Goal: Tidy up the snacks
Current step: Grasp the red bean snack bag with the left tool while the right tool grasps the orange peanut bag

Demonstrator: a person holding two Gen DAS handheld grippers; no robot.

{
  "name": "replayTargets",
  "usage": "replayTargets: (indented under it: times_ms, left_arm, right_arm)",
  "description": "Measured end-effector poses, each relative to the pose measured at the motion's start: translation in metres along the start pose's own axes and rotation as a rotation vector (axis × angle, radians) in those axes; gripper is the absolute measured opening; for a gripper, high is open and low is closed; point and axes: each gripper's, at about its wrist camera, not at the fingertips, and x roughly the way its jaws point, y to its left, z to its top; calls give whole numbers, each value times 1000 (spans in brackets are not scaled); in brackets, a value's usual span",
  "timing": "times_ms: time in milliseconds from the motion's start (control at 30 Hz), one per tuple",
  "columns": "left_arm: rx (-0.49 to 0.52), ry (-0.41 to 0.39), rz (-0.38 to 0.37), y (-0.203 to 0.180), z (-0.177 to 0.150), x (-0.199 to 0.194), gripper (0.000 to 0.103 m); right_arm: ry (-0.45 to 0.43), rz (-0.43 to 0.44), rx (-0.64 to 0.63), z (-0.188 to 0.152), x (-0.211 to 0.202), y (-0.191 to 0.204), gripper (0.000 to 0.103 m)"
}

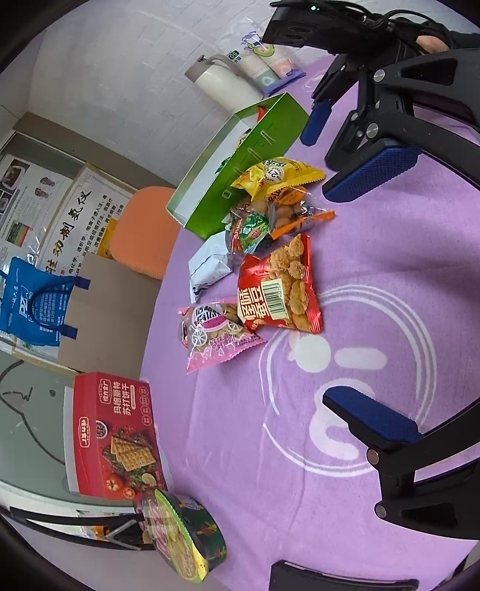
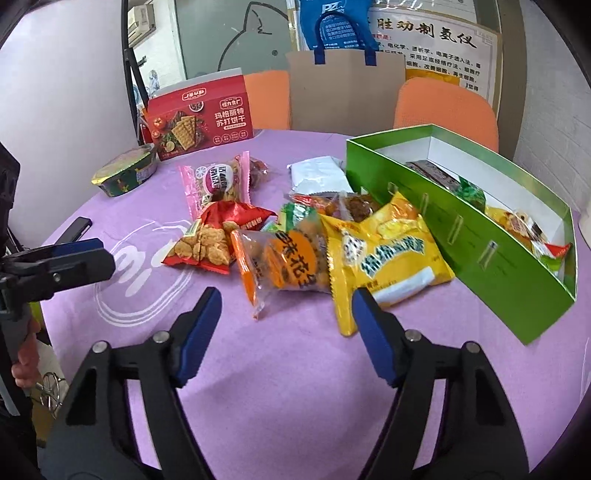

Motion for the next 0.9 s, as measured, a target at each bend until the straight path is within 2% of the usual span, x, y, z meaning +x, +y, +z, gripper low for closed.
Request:
replayTargets:
  times_ms: [200,267,300,367,500,533,700,733,800,833,867,900]
  left_arm:
    - [14,-2,-17,6,2,-3,101]
    - [13,-1,-18,7,3,-2,101]
    - [10,0,-20,7,4,-2,101]
    - [14,3,-30,6,3,-2,101]
    - [34,23,-37,2,4,7,101]
    - [40,28,-39,0,5,10,101]
    - [76,36,-28,-14,21,37,101]
    - [85,40,-12,-16,26,44,101]
    - [93,54,15,-18,34,58,101]
    - [93,60,16,-18,37,64,97]
    - [87,74,19,-16,41,73,94]
    - [74,89,21,-14,44,79,86]
  right_arm:
    - [18,-64,-97,18,31,20,73]
    - [47,-80,-77,18,40,15,55]
    - [34,-62,-60,17,38,11,53]
    - [21,-30,-31,15,26,5,34]
    - [17,4,-42,5,5,3,27]
    - [23,22,-32,2,1,1,4]
    - [35,43,23,-12,-9,-10,5]
    - [26,50,36,-13,-12,-12,8]
    - [22,84,77,-12,-15,-16,24]
    - [18,89,89,-11,-16,-17,33]
    - [13,87,88,-10,-17,-16,37]
    - [9,83,80,-9,-18,-14,38]
